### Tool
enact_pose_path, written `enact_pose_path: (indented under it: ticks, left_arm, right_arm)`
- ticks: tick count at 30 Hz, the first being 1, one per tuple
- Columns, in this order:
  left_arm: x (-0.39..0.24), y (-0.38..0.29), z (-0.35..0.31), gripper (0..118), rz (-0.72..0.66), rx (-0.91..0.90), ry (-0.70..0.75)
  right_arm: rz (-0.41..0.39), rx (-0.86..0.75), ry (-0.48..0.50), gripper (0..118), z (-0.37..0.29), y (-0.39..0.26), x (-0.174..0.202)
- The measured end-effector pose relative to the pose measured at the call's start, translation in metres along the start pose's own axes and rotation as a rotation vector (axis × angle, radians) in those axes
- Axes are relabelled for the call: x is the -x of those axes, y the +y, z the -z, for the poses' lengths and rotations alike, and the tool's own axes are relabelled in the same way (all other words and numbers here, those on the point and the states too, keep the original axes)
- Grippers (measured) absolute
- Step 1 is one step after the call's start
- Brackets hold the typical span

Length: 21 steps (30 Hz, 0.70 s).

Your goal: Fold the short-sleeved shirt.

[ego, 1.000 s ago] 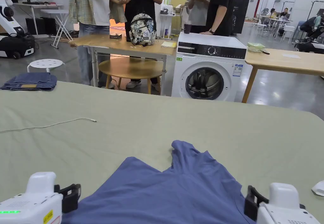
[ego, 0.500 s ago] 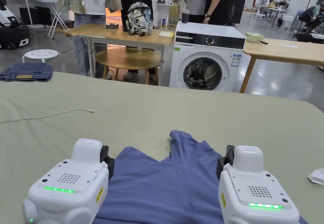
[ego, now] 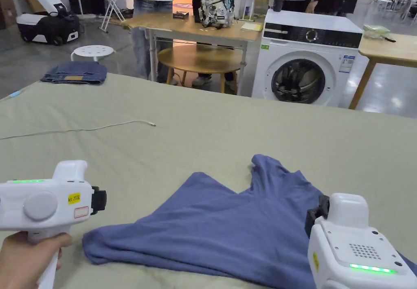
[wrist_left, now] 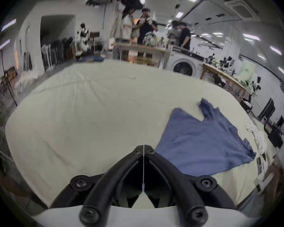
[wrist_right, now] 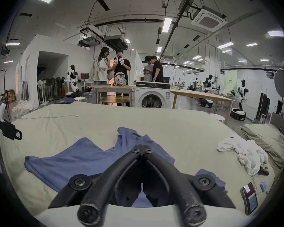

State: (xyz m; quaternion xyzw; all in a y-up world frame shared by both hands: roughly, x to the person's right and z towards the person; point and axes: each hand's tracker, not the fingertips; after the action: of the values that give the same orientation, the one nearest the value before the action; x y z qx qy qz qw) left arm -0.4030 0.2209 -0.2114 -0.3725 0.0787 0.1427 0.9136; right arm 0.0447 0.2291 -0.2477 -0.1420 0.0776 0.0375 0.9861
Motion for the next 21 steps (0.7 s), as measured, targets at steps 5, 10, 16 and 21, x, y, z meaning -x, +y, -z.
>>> enact_pose_path:
  ticks: [5, 10, 16, 21]
  left_arm:
    - [0.027, 0.003, 0.021, 21, -0.057, 0.144, 0.02]
    - [0.03, -0.002, 0.044, 79, -0.154, 0.226, 0.039]
    - [0.038, -0.015, 0.093, 79, -0.19, 0.365, 0.094]
    - [0.015, -0.028, 0.101, 76, -0.062, 0.341, 0.205]
  right_arm:
    - [-0.005, 0.054, 0.009, 0, 0.007, -0.01, 0.007]
    - [-0.012, 0.09, 0.01, 0, 0.014, -0.018, 0.008]
    - [-0.019, 0.118, 0.002, 0, 0.016, -0.021, 0.005]
    - [-0.012, 0.145, -0.005, 0, 0.026, -0.03, -0.004]
